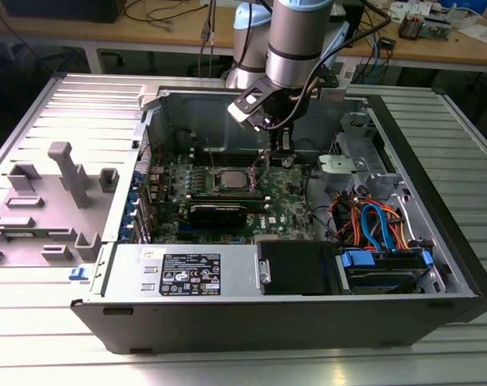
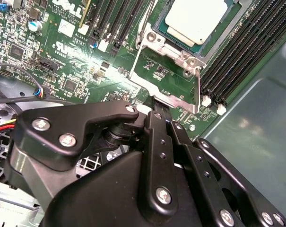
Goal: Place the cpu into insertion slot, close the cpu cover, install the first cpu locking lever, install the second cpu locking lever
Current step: 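Close the cpu cover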
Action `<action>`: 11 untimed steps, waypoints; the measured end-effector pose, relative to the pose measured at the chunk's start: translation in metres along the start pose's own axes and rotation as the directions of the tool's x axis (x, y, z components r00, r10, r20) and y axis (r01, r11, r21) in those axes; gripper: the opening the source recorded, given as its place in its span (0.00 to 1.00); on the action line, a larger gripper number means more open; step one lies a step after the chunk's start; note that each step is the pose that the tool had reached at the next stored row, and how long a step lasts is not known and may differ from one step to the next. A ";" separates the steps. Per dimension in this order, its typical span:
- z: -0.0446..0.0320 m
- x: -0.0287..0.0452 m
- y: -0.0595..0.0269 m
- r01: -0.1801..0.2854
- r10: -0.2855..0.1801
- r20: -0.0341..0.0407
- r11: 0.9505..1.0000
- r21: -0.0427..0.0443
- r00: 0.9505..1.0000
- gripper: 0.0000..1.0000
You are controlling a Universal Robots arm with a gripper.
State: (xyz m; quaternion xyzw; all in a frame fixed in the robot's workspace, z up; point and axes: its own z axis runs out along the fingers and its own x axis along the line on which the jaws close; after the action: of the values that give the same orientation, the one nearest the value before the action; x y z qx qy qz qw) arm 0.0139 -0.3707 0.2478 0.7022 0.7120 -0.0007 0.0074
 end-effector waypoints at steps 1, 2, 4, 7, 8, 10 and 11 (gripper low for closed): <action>0.0000 0.0000 -0.0002 0.000 0.000 0.000 1.000 0.000 1.000 0.11; 0.0000 0.0000 -0.0005 0.000 0.000 0.000 1.000 0.000 1.000 0.11; 0.0000 0.0000 -0.0015 0.000 0.000 0.000 1.000 0.000 1.000 0.11; 0.0000 0.0000 -0.0022 0.000 0.000 0.000 1.000 0.000 1.000 0.11; 0.0000 0.0000 -0.0024 0.000 0.000 0.000 1.000 0.000 1.000 0.11; 0.0000 0.0000 -0.0026 0.000 0.000 0.000 1.000 0.000 1.000 0.11; 0.0000 0.0000 -0.0029 0.000 0.000 0.000 1.000 0.000 1.000 0.11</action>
State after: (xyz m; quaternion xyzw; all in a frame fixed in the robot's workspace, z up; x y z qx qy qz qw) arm 0.0111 -0.3707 0.2478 0.7022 0.7119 -0.0007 0.0074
